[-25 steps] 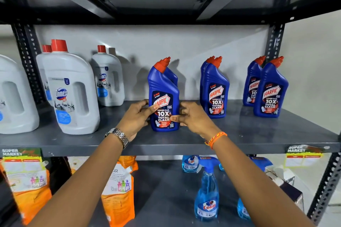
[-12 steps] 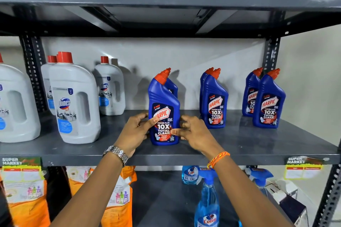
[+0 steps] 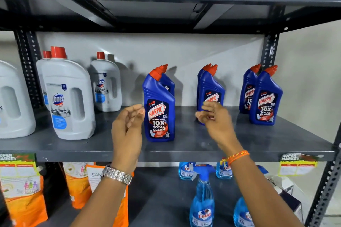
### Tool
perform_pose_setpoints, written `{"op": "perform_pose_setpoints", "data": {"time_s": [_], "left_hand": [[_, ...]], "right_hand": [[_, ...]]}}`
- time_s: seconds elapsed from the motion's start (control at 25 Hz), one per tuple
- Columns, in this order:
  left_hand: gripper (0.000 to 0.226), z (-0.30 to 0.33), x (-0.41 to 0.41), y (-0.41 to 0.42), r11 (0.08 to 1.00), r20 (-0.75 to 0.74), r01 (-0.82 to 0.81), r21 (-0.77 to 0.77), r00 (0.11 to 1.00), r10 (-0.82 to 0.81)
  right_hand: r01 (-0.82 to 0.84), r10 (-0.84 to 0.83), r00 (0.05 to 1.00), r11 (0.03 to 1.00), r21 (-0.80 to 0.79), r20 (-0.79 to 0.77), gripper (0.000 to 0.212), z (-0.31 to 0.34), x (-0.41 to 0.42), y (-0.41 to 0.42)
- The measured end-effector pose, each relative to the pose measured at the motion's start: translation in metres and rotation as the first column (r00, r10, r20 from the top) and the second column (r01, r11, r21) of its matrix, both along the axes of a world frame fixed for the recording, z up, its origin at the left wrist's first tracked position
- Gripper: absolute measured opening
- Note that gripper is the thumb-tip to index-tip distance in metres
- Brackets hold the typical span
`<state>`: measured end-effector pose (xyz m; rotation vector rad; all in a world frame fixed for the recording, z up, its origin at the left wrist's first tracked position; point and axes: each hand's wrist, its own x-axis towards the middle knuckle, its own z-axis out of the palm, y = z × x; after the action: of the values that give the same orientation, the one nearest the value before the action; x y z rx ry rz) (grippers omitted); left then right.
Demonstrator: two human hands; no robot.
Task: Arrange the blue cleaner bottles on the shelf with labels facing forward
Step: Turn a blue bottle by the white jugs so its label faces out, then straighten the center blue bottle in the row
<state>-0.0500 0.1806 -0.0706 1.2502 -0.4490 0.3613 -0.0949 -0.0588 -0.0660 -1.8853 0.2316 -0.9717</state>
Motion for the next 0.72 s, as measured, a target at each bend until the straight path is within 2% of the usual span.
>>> {"op": "perform_pose_setpoints", "data": {"time_s": [0.08, 0.12, 0.2, 0.28, 0.4, 0.52, 0.72], "left_hand": [[0.02, 0.003, -0.016, -0.027, 0.986, 0.045, 0.153, -0.07, 0.988, -0.15], [0.025, 0.006, -0.021, -0.047, 0.971, 0.053, 0.236, -0.032, 0.971, -0.234], [0.036, 0.014, -0.019, -0.099, 0.94, -0.016, 0.319, 0.125, 0.947, -0.32], [0.043, 0.019, -0.002, -0.153, 0.913, -0.144, 0.294, 0.283, 0.954, -0.263], [0.035, 0.021, 0.028, -0.205, 0.856, -0.231, 0.212, 0.471, 0.967, -0.112], [0.029, 0.013, 0.045, -0.216, 0.842, -0.221, 0.158, 0.516, 0.974, -0.047], [0.028, 0.004, 0.022, -0.195, 0.888, -0.22, 0.177, 0.425, 0.972, -0.088]], "right_hand": [[0.138, -0.149, 0.984, 0.984, 0.114, 0.098, 0.034, 0.004, -0.003, -0.041], [0.158, -0.172, 0.982, 0.974, 0.165, 0.075, 0.034, 0.007, -0.002, -0.058], [0.146, -0.128, 0.986, 0.973, 0.178, -0.11, 0.042, 0.016, 0.002, -0.088], [-0.013, 0.071, 0.963, 0.975, 0.22, -0.259, 0.042, 0.024, 0.007, -0.105], [-0.21, 0.335, 0.91, 0.88, 0.426, -0.245, 0.028, 0.028, 0.012, -0.115], [-0.25, 0.372, 0.904, 0.859, 0.447, -0.209, 0.028, 0.023, 0.012, -0.11], [-0.248, 0.33, 0.919, 0.909, 0.335, -0.215, 0.027, 0.015, -0.01, -0.107]]}}
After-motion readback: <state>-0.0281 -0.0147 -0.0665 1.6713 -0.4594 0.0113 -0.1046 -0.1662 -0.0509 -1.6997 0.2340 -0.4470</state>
